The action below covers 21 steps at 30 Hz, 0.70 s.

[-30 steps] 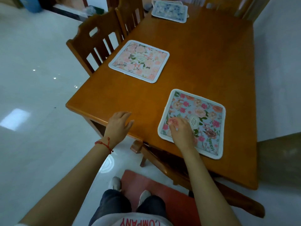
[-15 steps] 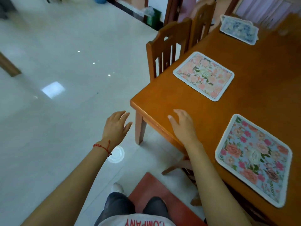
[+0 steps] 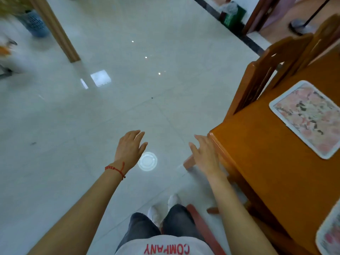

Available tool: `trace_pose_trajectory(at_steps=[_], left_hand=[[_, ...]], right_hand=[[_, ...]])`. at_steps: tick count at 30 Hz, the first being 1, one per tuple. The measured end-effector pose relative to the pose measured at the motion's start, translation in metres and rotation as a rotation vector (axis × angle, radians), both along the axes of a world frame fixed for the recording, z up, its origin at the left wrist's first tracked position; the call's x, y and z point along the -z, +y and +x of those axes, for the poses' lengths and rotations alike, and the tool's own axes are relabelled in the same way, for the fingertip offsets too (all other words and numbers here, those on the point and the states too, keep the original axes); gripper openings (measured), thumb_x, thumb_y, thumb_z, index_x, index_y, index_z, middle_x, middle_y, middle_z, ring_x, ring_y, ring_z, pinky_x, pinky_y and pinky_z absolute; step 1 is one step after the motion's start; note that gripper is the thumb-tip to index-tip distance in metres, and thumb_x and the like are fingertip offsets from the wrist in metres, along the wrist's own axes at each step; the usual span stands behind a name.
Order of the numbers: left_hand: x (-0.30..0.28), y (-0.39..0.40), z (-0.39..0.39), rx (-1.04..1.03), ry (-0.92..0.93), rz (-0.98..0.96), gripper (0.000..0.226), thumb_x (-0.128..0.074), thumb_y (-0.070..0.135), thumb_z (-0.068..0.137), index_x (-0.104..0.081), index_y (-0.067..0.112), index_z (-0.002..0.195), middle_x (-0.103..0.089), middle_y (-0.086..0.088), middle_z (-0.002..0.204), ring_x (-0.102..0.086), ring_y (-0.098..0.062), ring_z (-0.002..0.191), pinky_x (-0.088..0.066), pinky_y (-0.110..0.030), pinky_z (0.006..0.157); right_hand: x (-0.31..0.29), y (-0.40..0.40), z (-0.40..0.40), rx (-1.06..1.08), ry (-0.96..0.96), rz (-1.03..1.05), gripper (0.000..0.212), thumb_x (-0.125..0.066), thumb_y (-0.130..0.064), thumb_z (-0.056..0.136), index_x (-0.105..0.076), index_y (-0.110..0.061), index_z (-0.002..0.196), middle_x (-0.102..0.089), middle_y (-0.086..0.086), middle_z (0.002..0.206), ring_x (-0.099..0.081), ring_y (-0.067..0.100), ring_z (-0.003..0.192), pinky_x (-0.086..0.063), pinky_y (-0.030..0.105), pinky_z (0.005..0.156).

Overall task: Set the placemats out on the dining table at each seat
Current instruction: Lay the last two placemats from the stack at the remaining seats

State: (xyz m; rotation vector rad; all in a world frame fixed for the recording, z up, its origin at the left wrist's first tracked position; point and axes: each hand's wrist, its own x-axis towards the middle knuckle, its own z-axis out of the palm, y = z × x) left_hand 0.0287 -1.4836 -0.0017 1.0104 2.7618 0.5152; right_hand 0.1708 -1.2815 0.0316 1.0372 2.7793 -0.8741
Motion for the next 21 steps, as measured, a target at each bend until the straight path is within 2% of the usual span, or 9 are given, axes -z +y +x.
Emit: trace_pose_trajectory(at_steps=[3,7,11,14,17,19,21], left_hand=[[0.01,-0.007,-0.015,-0.038,-0.031,-0.021,0.039,-0.061,0.019,0.086,-0.057,-0.001,0.119,-0.06,-0.023,0.12,-0.054,-0.041,0.113,-0.043,-0.051,0.091],[0.02,-0.006,-0.054,-0.047,-0.017,-0.074,0.038,-0.057,0.027,0.085,-0.061,0.0,0.112,-0.065,-0.022,0.11,-0.061,-0.041,0.102,-0.05,-0.05,0.082],[0.023,0.02,-0.113,-0.05,-0.031,-0.118,0.037,-0.065,0.019,0.083,-0.06,0.0,0.113,-0.064,-0.022,0.114,-0.06,-0.041,0.104,-0.048,-0.051,0.085],[0.023,0.042,-0.152,-0.001,0.016,-0.177,0.039,-0.048,0.033,0.088,-0.062,0.003,0.109,-0.067,-0.018,0.108,-0.064,-0.037,0.097,-0.052,-0.046,0.08],[0.017,0.064,-0.187,0.053,0.072,-0.223,0.055,-0.025,0.044,0.093,-0.063,0.007,0.105,-0.069,-0.014,0.103,-0.067,-0.032,0.092,-0.054,-0.042,0.076],[0.013,0.08,-0.209,0.07,0.098,-0.241,0.048,-0.034,0.041,0.091,-0.064,0.007,0.104,-0.069,-0.014,0.103,-0.067,-0.032,0.092,-0.055,-0.042,0.076],[0.013,0.097,-0.23,0.086,0.154,-0.211,0.035,-0.06,0.033,0.083,-0.066,0.006,0.103,-0.07,-0.015,0.103,-0.068,-0.033,0.091,-0.055,-0.043,0.076]], right_hand=[[0.01,0.002,-0.022,-0.064,0.023,0.01,0.043,-0.041,-0.033,0.095,-0.042,-0.013,0.133,-0.043,0.007,0.141,-0.036,0.022,0.131,-0.028,0.033,0.107],[0.024,0.01,-0.072,-0.146,0.019,0.042,0.043,-0.04,-0.034,0.096,-0.041,-0.013,0.134,-0.041,0.007,0.142,-0.034,0.021,0.132,-0.031,0.032,0.106],[0.04,0.035,-0.137,-0.226,0.003,0.097,0.045,-0.038,-0.034,0.097,-0.039,-0.013,0.136,-0.037,0.007,0.145,-0.032,0.021,0.134,-0.027,0.031,0.109],[0.044,0.054,-0.179,-0.269,-0.004,0.131,0.042,-0.044,-0.03,0.095,-0.045,-0.008,0.132,-0.043,0.012,0.141,-0.039,0.026,0.13,-0.032,0.036,0.106],[0.047,0.072,-0.217,-0.299,0.059,0.217,0.035,-0.061,-0.023,0.085,-0.061,-0.003,0.113,-0.061,0.018,0.119,-0.06,0.034,0.107,-0.05,0.041,0.086],[0.047,0.083,-0.24,-0.294,0.039,0.243,0.032,-0.061,-0.026,0.083,-0.064,-0.004,0.107,-0.066,0.017,0.11,-0.065,0.032,0.097,-0.054,0.04,0.078],[0.044,0.093,-0.259,-0.292,0.019,0.26,0.039,-0.043,-0.034,0.09,-0.065,-0.006,0.106,-0.067,0.015,0.109,-0.066,0.03,0.096,-0.054,0.039,0.077]])
